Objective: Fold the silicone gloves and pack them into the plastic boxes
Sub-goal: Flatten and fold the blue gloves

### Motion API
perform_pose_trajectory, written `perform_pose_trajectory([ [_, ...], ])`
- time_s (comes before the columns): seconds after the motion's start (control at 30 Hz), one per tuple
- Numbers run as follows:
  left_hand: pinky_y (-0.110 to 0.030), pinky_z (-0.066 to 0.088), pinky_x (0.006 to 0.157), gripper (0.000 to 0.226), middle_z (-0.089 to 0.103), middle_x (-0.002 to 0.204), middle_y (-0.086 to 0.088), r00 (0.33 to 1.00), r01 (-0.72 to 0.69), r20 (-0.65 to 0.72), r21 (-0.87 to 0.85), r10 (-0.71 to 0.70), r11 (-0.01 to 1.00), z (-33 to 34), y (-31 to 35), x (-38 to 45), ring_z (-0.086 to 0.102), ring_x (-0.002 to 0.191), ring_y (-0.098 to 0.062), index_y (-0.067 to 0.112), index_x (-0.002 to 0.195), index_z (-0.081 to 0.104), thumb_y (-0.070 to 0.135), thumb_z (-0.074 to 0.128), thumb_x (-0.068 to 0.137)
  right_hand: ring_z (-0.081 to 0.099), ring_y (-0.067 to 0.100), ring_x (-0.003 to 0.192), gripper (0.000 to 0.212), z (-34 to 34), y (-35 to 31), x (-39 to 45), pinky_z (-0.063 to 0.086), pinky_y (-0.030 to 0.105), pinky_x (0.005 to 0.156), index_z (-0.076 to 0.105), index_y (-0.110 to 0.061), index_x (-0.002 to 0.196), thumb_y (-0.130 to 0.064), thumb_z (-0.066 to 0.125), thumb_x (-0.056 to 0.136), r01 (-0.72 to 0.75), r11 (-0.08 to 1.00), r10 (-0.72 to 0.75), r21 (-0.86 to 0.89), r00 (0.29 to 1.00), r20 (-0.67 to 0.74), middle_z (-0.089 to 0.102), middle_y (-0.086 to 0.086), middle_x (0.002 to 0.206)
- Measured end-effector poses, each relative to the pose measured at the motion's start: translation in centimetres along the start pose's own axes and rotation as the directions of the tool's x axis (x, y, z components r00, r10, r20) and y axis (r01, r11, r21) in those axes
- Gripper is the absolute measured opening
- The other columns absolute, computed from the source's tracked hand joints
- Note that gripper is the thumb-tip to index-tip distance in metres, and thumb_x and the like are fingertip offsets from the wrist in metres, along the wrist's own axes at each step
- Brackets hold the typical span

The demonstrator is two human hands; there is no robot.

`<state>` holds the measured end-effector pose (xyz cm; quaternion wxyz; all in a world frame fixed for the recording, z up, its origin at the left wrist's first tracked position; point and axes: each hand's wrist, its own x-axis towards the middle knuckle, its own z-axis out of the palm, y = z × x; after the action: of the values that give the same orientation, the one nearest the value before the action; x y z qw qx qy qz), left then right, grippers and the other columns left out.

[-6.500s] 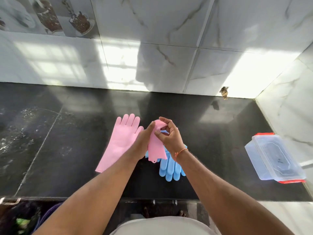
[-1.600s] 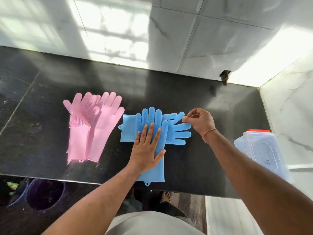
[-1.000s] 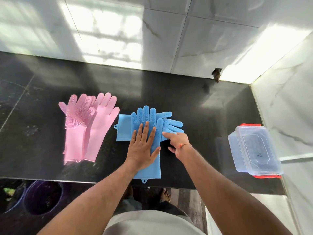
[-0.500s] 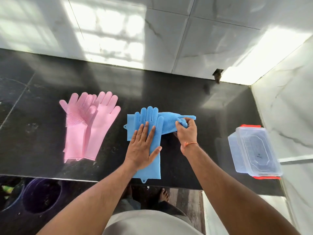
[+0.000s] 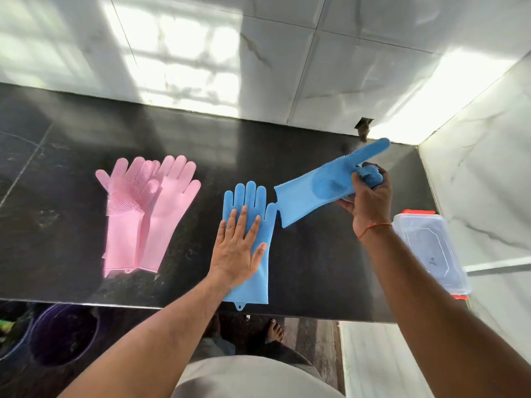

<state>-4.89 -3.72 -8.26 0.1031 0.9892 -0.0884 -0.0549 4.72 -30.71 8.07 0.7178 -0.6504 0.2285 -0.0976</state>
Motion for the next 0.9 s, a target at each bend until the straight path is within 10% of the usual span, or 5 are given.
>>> perform_pose_trajectory([
  [0.2, -0.055, 0.003, 0.138, 0.078, -0.019, 0.183, -0.006, 0.999, 0.027, 0.026, 0.015, -0.028, 1.000, -0.3, 0.3, 0.3, -0.020, 0.168, -0.034, 0.033, 0.175, -0.011, 0.068, 0.014, 0.110, 0.074, 0.029, 0.120, 0.046, -3.9, -4.6, -1.3, 0.068, 0.051, 0.078, 0.067, -0.037, 0.129, -0.041, 0.087, 0.088, 0.133, 0.985, -0.092, -0.109, 0.943, 0.319, 0.072, 0.006, 0.130],
  [0.43, -0.055, 0.000, 0.138, 0.076, -0.023, 0.182, -0.007, 0.998, 0.035, 0.057, 0.024, -0.036, 0.999, -0.5, 0.4, 0.3, -0.022, 0.168, -0.034, 0.031, 0.175, -0.011, 0.064, 0.016, 0.111, 0.073, 0.029, 0.119, 0.067, -6.1, -3.8, -2.1, 0.065, 0.049, 0.089, 0.065, -0.029, 0.144, -0.037, 0.091, 0.083, -0.065, 0.987, 0.143, -0.144, 0.760, 0.635, 0.072, 0.006, 0.130],
  [0.63, -0.054, -0.003, 0.138, 0.076, -0.030, 0.180, -0.005, 0.997, 0.036, 0.070, 0.015, -0.037, 0.999, -0.3, 0.5, -0.2, -0.027, 0.166, -0.031, 0.032, 0.173, -0.017, 0.063, 0.013, 0.111, 0.074, 0.029, 0.120, 0.025, -3.8, 2.7, -1.8, 0.064, 0.049, 0.093, 0.073, -0.031, 0.124, -0.020, 0.074, 0.101, -0.171, 0.889, 0.349, -0.425, 0.854, 0.386, 0.077, 0.003, 0.125],
  [0.8, -0.053, -0.005, 0.137, 0.078, -0.029, 0.180, -0.006, 0.997, 0.022, 0.068, 0.028, -0.024, 0.999, 0.1, 0.4, -1.1, -0.028, 0.165, -0.035, 0.032, 0.173, -0.017, 0.067, 0.011, 0.110, 0.070, 0.030, 0.122, 0.042, -3.2, 7.6, -1.0, 0.061, 0.041, 0.081, 0.059, -0.023, 0.142, -0.012, 0.066, 0.102, -0.238, 0.836, 0.330, -0.494, 0.938, 0.107, 0.071, 0.003, 0.130],
  [0.9, -0.052, -0.004, 0.138, 0.078, -0.029, 0.180, -0.005, 0.997, 0.019, 0.069, 0.032, -0.022, 0.999, 0.2, 0.2, -1.4, -0.027, 0.166, -0.035, 0.032, 0.173, -0.017, 0.068, 0.012, 0.111, 0.063, 0.029, 0.132, 0.056, -3.2, 8.7, -0.1, 0.056, 0.050, 0.109, 0.046, -0.016, 0.158, -0.007, 0.062, 0.105, -0.229, 0.856, 0.277, -0.464, 0.960, 0.035, 0.062, 0.006, 0.148],
])
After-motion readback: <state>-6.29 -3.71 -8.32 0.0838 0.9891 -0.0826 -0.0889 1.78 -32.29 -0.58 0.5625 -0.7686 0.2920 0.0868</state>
